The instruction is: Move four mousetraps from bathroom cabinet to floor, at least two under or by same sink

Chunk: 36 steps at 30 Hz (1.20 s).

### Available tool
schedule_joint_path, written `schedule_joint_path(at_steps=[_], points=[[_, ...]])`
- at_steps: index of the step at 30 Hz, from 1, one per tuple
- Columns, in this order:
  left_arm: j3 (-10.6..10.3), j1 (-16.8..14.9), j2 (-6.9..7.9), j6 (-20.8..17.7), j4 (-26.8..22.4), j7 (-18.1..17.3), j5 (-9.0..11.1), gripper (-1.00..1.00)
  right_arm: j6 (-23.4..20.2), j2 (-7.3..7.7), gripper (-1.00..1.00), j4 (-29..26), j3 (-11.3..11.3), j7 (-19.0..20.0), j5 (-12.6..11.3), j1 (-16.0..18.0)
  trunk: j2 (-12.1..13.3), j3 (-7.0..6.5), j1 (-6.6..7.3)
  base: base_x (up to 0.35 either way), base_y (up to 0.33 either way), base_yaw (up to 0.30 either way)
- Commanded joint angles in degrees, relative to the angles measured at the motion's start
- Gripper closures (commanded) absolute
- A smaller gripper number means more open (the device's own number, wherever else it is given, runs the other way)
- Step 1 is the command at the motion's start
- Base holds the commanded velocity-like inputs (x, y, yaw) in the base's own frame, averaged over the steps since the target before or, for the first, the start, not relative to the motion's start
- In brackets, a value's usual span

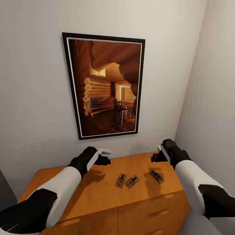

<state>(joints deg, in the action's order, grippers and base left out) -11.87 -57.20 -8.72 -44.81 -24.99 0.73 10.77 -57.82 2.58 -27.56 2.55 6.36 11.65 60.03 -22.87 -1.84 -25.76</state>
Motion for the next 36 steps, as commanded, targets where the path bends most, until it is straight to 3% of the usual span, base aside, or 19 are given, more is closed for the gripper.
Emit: schedule_joint_path(at_steps=[1,15,30,36], points=[[-0.3,0.0,0.04,-0.2,-0.1,0.1,0.3,-1.00,-0.2,0.01,-1.00,-0.1,0.3,0.6,0.6,0.0,0.0,0.03,-0.02,0.000,0.000,0.000],[-0.3,0.0,-0.38,-0.2,0.0,0.1,0.3,-1.00,-0.2,0.34,-1.00,-0.1,0.3,0.5,0.7,0.0,0.0,0.03,-0.02,0.000,0.000,0.000],[-0.3,0.0,-0.63,-0.2,0.0,0.1,0.3,-1.00,-0.1,0.39,-1.00,-0.1,0.3,0.5,0.8,0.0,-6.1,2.72,-3.32,0.000,0.000,0.000],[-0.3,0.0,-0.61,-0.2,-0.1,0.1,0.3,-1.00,0.0,0.34,-1.00,-0.1,0.3,0.5,0.8,0.0,-6.1,2.72,-3.32,0.000,0.000,0.000]])
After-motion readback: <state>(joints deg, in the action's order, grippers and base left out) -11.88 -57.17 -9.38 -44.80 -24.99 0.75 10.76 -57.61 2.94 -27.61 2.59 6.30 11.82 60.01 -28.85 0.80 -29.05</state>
